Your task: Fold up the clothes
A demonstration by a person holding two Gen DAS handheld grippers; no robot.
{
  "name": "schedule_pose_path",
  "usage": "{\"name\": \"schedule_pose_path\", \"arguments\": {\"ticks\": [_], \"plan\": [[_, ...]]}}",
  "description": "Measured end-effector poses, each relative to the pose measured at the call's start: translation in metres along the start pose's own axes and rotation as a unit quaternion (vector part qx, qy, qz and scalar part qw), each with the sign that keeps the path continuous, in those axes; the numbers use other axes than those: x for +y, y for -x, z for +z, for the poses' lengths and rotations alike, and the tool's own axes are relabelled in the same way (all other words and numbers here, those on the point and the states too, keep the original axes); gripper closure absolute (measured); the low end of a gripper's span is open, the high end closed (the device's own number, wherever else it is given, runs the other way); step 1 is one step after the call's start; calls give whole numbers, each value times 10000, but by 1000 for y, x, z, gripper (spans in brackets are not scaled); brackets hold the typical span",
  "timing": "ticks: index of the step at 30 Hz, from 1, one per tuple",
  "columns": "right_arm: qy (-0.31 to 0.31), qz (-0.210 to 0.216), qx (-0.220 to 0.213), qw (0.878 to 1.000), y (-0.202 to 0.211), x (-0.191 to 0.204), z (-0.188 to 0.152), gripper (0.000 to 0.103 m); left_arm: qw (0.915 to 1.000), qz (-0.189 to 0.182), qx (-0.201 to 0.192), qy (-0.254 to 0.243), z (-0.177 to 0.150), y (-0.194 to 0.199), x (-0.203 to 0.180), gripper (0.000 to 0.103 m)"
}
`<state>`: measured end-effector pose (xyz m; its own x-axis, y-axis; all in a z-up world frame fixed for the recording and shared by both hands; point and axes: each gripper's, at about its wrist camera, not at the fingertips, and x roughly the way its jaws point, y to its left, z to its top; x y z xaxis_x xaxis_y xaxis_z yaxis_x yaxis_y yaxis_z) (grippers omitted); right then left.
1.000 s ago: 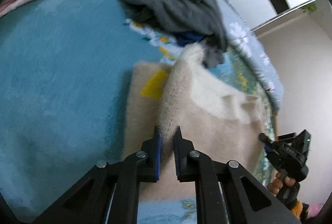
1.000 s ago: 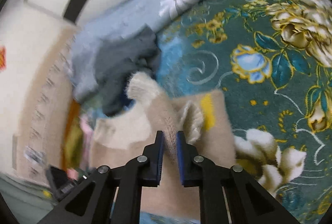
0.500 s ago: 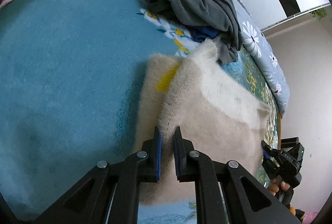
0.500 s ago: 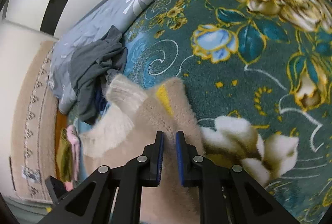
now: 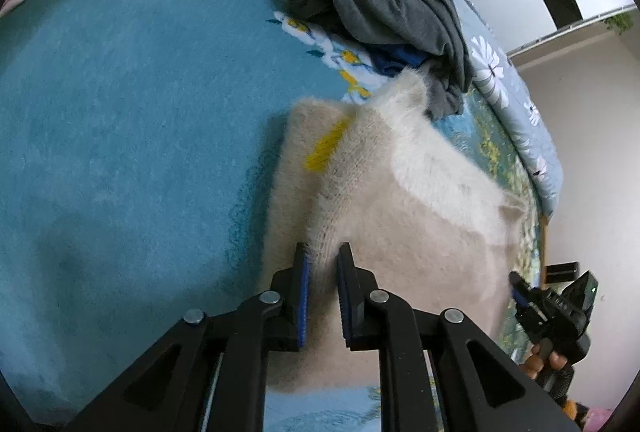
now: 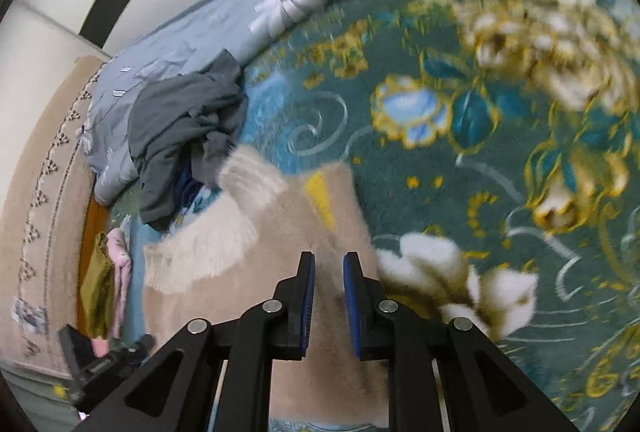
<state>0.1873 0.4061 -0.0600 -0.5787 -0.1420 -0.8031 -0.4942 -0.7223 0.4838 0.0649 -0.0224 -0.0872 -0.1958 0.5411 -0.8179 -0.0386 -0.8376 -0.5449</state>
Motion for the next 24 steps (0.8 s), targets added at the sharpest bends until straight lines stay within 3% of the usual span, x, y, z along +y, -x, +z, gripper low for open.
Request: {"name": "schedule_pose_path", "arguments": {"ticks": [3,4,6,9,11,16,20,24], "plan": [[367,305,-4,9989,5,21,-7,86,9992,-88,-376,-59,0,17,-7,83],[503,385,112,9979,1,28,-11,86,9983,-172,-538,-145,1,23,-11,76],[814,394,393,9951,-12,41,-20,86,9950,-459,-805,-362,3,34,-22,74],[798,81,459,9957,-26,36,-25,87,9926,-651,-614,-825,0,26,-41,73],[649,11,440,9969,-31,28,-25,88,9940,-247,-313,-1020,-3,10,-45,73],[580,5,479,9972,-40,22,-24,88,9979,42,105,-641,1,-10,-24,73],[328,190,555,9977,-37,16,-22,88,9963,266,152,-798,-4,-17,-29,73],[268,431,263,9984,-16,13,-21,86,9977,78,106,-659,-4,-7,-25,73]]}}
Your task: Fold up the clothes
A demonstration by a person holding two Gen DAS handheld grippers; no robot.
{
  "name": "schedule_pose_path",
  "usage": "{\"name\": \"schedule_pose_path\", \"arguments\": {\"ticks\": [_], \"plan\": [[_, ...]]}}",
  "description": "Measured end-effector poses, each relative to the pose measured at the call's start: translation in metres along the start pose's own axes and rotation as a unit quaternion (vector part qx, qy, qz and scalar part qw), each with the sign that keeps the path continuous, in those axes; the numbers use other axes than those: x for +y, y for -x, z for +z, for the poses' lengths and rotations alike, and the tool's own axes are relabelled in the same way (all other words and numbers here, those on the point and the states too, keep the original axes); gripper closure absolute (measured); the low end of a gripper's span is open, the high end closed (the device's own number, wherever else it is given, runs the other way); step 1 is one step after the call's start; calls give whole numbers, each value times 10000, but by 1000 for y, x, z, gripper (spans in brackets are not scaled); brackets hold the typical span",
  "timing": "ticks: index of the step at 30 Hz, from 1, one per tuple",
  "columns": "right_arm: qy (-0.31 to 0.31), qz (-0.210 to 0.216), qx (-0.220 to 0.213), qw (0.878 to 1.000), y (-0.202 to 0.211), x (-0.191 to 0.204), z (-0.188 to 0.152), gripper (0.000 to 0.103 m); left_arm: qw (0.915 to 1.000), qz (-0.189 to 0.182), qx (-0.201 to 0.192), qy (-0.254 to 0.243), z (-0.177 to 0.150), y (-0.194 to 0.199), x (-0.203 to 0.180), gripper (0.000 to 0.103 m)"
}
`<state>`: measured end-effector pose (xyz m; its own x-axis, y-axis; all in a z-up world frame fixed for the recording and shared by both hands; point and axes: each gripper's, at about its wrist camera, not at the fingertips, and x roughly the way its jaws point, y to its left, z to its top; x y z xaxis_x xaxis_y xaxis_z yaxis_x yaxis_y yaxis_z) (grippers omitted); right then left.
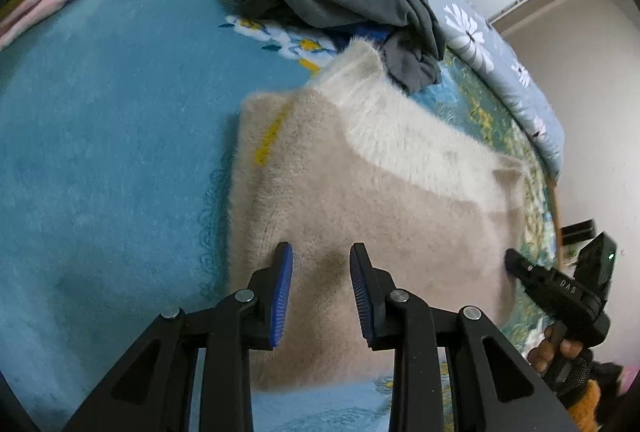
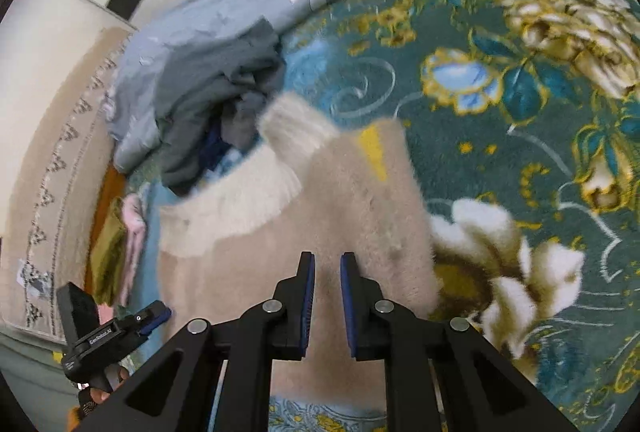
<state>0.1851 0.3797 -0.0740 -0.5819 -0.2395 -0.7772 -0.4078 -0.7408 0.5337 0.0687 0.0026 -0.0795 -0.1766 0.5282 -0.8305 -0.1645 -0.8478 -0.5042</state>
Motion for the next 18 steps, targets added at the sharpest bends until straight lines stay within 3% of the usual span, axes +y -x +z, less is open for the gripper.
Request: {"name": "schedule_pose_path", "arguments": {"ticks": [1,2,4,6,10,18], "plan": [[-44,18,-70,10000,4,-4,0,80,9999,-86,-44,86,0,5,2,72],[-154,-8,-61,9999,4,-12,-1,63,9997,-172,-89,172,0,10,5,70],[-377,-62,-40,9993,3,-27,-2,37,9991,-125,-304,266,1,20,9,55],[-620,56,66,9980,-2,-37,-7,37,9980,-58,-529,352,2,30,12,49],[-1055,439,77,9934,-13,-51,-10,36,9959,86,-461,771,7,25,31,38],[-1472,820,132,9856,-38,-66,3,32,9895,-196,-117,1425,18,3,56,38]]}}
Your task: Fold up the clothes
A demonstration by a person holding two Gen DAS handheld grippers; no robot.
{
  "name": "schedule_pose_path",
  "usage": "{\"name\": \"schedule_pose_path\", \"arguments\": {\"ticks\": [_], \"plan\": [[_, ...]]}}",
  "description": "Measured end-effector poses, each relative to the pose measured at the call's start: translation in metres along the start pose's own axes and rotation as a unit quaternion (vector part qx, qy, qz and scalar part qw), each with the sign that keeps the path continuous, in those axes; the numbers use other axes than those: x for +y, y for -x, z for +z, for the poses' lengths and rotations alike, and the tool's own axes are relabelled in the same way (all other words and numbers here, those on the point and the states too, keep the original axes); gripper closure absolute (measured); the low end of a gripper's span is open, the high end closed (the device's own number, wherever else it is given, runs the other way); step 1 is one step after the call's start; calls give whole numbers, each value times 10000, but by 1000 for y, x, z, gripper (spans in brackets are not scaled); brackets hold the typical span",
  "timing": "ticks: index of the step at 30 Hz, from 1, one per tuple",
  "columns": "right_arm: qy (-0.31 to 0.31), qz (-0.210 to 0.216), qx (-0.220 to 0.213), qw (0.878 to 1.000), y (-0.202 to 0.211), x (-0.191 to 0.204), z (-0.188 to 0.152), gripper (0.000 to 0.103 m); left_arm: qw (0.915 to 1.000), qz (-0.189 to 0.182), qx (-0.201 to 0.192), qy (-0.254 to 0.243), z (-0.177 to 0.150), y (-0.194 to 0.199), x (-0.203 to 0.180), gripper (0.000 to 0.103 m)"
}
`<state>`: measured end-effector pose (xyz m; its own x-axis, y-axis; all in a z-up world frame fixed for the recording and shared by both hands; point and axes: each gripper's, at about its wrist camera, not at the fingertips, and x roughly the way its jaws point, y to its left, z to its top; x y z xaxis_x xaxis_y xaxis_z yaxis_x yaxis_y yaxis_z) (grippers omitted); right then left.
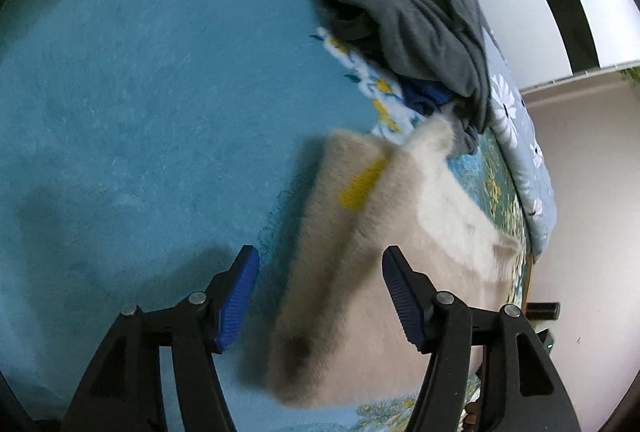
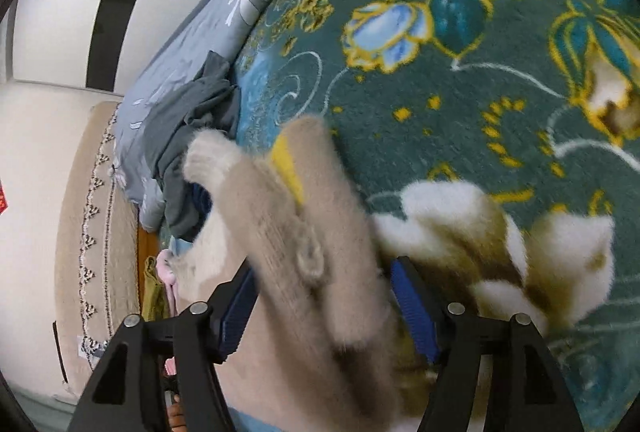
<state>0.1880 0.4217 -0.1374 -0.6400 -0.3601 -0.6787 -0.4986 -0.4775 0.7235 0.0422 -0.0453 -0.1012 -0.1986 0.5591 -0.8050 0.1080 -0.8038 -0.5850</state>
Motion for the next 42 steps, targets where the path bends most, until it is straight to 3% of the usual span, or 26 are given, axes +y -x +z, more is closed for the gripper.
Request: {"name": "schedule_pose_path", "arguments": {"ticks": [12,15,24,32,37,42], "plan": [[-138,693,373,9968,-10,-8,0,32,9987,-295,399,-67,7,-30,-6,33],[-229,664,356,9969,-13,-8,4,33,9972,-487,547,-135,6,-38,-12,33],[-329,440,154,9984,-15,0,3,35,9963,-507,595,-349,4,-47,-23,34],[-659,344,-211,9970,2,3,-9,60,9961,-492,555,-478,0,-44,-29,52],[-475,253,-252,9982,14,25,-8,66,9951,-492,444,-729,0,-34,-31,71],[-213,391,-297,9986,26,48,-10,68,9935,-573,249,-948,-2,-16,-30,75]]}}
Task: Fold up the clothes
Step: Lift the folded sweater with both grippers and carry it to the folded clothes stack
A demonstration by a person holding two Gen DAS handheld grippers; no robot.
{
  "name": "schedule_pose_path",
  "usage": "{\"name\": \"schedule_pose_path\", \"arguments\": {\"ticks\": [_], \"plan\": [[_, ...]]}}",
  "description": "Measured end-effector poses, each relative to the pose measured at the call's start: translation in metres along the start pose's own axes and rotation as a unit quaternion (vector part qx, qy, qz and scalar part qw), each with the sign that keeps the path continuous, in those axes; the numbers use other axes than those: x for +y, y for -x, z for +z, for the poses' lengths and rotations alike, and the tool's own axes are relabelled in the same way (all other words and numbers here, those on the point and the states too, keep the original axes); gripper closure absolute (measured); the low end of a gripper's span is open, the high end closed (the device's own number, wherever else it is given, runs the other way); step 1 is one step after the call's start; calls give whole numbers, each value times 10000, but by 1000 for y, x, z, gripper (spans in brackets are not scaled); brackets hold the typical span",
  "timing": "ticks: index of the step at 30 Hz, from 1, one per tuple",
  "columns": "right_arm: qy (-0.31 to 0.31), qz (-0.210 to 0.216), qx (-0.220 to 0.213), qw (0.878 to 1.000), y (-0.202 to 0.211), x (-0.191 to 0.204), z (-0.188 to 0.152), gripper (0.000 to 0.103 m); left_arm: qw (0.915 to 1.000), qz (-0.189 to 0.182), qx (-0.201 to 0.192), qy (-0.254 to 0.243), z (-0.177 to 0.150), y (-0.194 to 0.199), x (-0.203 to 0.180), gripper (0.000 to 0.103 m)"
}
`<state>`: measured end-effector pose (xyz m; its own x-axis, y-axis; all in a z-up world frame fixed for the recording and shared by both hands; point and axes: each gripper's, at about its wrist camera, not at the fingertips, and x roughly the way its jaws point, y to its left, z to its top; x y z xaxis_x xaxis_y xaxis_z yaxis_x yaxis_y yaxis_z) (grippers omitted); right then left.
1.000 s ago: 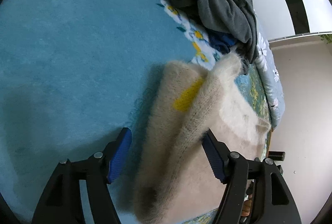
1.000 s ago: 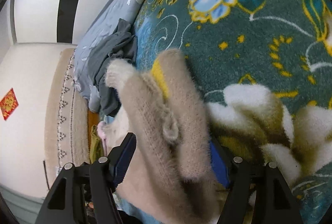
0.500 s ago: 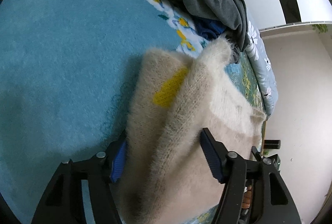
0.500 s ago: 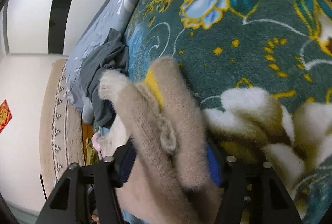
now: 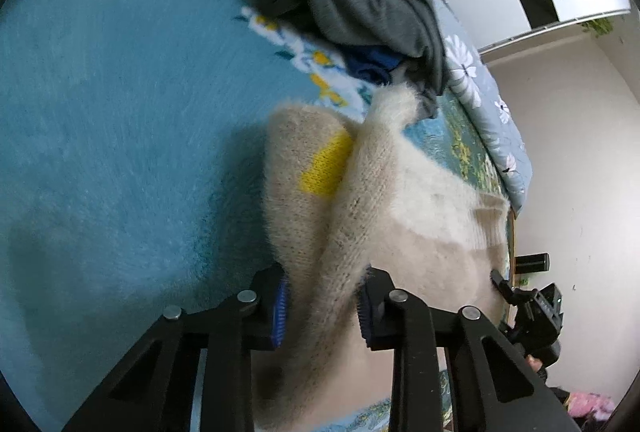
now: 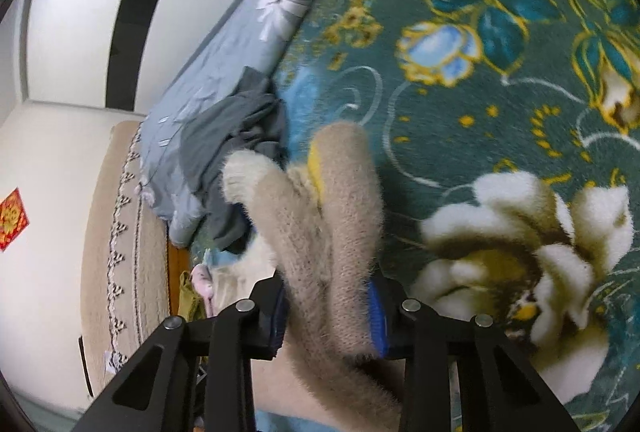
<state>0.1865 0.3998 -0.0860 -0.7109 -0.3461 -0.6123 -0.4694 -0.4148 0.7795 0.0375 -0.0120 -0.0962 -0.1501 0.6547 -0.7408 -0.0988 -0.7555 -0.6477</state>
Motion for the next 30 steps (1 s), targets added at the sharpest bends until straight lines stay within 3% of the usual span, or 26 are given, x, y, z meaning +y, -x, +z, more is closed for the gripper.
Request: {"name": "schedule_pose_path", "arguments": {"ticks": [11,17,23,30], "plan": [[606,91,87,9981,16,67,-17,69,9976,-396,-545,-145,-4,50,-5,77],[1068,327,157,9936,15,122,-28,69,9923,-598,-1067,-199,-5,99,-7,78],[1378,823,346,9864,-13,188,-42,69,9845,-527,-1590,-521,16,169,-7,78],[1715,1359,839,9721,-82,274,-72,69,9704,-340,-2296,-669,43,261,21,78]]}}
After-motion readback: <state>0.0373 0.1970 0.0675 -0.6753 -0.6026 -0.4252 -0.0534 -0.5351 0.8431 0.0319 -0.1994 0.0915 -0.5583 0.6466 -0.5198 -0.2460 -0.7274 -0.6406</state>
